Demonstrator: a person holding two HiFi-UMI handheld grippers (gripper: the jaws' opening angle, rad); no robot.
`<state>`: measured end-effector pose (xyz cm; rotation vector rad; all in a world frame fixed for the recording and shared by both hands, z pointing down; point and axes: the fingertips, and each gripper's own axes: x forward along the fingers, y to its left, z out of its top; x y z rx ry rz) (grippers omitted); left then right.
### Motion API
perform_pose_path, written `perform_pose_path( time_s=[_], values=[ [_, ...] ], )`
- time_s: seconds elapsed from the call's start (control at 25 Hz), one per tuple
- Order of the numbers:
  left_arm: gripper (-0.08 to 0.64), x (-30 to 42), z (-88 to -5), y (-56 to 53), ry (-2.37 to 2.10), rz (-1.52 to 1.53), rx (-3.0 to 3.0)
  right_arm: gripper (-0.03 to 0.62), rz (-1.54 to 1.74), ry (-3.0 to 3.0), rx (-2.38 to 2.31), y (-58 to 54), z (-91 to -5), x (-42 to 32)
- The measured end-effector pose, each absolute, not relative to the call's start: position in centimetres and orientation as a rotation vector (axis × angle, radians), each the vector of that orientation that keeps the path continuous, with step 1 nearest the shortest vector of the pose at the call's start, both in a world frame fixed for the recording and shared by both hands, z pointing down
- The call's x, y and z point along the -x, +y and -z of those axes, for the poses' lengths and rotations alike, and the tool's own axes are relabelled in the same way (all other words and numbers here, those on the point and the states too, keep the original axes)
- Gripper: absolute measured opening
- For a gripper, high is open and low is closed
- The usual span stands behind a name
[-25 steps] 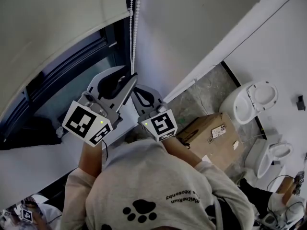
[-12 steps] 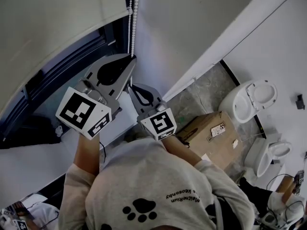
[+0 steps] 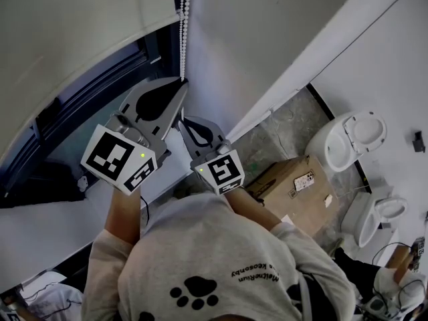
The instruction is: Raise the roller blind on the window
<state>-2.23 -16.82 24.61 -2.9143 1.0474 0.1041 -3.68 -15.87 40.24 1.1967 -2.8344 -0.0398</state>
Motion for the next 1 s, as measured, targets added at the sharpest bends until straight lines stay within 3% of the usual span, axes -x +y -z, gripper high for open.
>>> perform_pose_path(
  time_s=[1.0],
  values=[
    [0.008, 2.2, -30.9, -16.5, 1.095, -0.104, 2.989, 0.012, -0.064, -2.725, -1.155, -15.9, -46.5, 3.6]
  ],
)
